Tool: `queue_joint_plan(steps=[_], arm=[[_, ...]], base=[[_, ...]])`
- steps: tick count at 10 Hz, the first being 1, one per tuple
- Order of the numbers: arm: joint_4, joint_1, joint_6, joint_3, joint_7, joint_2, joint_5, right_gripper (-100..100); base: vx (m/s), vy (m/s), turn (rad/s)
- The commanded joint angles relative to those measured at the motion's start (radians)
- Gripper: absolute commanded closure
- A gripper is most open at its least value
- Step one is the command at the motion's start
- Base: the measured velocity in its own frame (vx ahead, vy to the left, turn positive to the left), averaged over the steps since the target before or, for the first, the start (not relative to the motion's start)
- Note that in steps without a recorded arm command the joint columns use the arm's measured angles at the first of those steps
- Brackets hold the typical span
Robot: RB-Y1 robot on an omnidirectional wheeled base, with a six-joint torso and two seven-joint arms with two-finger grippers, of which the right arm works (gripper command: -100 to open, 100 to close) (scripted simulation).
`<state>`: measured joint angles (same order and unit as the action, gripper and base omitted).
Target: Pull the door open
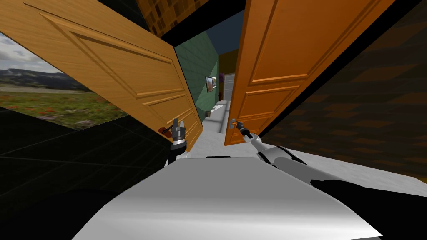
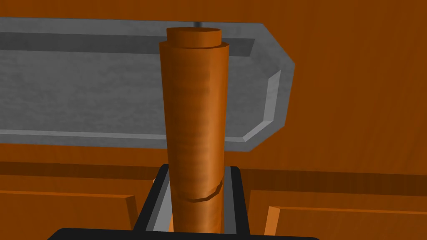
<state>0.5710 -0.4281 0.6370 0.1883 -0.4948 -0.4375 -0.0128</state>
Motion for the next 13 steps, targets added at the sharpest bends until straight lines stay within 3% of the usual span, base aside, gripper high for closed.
queue_joint_plan(steps=[1, 7, 8, 13], arm=[[0.004, 0.008, 0.022, 0.021, -0.026, -0.018, 0.007, 100], [0.017, 0.037, 0.106, 0.102, -0.127, -0.087, 0.034, 100], [0.025, 0.041, 0.093, 0.097, -0.116, -0.078, 0.033, 100], [0.049, 0.085, 0.208, 0.170, -0.199, -0.153, 0.056, 100]], base=[[-0.139, -0.045, 0.108], [-0.217, -0.131, 0.100], [-0.084, -0.048, 0.018], [-0.153, -0.107, 0.055]])
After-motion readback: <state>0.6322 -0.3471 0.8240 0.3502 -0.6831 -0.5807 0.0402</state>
